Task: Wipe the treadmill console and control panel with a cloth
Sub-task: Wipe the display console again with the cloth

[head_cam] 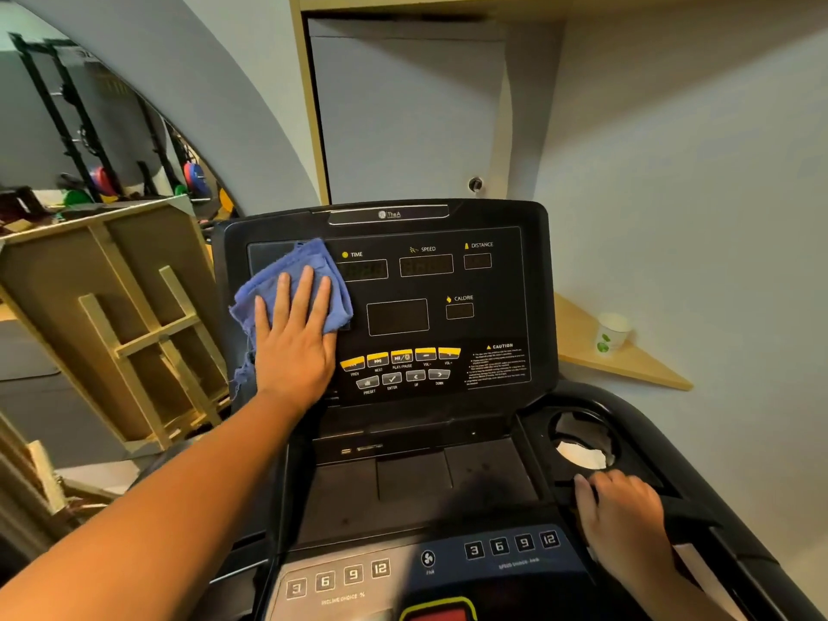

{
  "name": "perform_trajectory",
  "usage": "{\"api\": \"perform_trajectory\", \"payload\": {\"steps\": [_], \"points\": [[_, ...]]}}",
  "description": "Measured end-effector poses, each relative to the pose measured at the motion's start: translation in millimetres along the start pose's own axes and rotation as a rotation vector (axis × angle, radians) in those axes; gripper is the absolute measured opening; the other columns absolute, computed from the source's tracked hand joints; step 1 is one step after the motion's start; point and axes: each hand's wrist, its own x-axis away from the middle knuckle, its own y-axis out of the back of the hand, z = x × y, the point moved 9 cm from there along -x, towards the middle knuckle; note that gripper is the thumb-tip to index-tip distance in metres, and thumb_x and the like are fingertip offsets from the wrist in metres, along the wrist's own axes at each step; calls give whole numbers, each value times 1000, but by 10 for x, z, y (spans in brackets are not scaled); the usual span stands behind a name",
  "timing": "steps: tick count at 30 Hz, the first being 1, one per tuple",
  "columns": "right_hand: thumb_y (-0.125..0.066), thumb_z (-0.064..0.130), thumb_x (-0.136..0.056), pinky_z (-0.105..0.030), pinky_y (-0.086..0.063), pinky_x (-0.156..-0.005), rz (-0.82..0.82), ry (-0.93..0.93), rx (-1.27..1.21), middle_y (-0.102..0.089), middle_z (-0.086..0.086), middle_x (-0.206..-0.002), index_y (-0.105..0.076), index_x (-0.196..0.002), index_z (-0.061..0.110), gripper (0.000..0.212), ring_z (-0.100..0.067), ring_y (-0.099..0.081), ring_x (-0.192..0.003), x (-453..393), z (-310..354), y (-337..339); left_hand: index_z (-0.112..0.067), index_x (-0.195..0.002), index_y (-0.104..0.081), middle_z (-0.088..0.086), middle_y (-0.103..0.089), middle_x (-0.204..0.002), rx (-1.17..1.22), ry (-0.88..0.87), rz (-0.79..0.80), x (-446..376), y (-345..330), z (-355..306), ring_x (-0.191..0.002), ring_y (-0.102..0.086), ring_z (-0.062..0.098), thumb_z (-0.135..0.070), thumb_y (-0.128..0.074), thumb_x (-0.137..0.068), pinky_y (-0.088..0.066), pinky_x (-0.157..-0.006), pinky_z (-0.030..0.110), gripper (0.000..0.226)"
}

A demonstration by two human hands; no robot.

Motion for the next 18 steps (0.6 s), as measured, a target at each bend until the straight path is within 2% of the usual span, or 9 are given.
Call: {"api": "perform_trajectory", "payload": {"steps": [2,6,8,10,13,16,18], "points": [[-69,27,-86,-29,-41,-63,-24,-6,-1,-46,12,-59,-60,-61,22,28,-8,-44,-55,-11,48,21,-21,-167,-8,7,-4,-175,62,146,-42,-230,110,122,-161,2,33,-46,-20,-106,-1,-128,59,67],[-71,24,-83,-30,-45,-60,26,2,65,-55,7,-57,-63,-62,21,23,-8,-40,-55,-22,69,-8,-17,-167,-5,9,0,-175,82,268,-92,-569,207,43,-160,3,37,-44,-24,-107,-1,-128,61,68],[-68,25,-86,-27,-40,-59,103,59,86,-57,8,-59,-63,-63,25,24,-6,-41,-55,-76,77,-61,-17,-167,-5,11,0,-175,48,196,-82,-537,143,-177,-160,3,39,-43,-29,-107,0,-127,61,70],[-57,30,-95,-21,-36,-61,180,141,50,-57,11,-63,-55,-65,32,30,-1,-48,-58,-173,107,-105,-19,-167,-7,9,-1,-175,0,34,-46,-369,19,-434,-160,2,38,-44,-31,-107,0,-127,61,69],[-45,40,-101,-14,-36,-59,400,86,-54,-61,6,-68,-57,-69,32,35,-1,-59,-64,-297,69,-205,-23,-167,-11,6,-3,-175,-5,-136,2,-119,-117,-521,-161,2,34,-46,-30,-106,-6,-127,63,68],[-46,43,-99,-15,-35,-55,410,58,-50,-62,2,-67,-59,-66,28,39,-4,-60,-61,-332,41,-224,-24,-167,-14,4,-7,-175,9,-125,-15,-122,-40,-338,-161,1,31,-46,-24,-107,-7,-128,62,64],[-45,46,-97,-17,-36,-53,364,39,-46,-62,2,-67,-60,-65,26,41,-5,-59,-60,-345,0,-220,-23,-167,-13,5,-7,-175,28,-17,-48,-238,39,-202,-162,1,31,-43,-25,-107,-4,-129,59,65]]}}
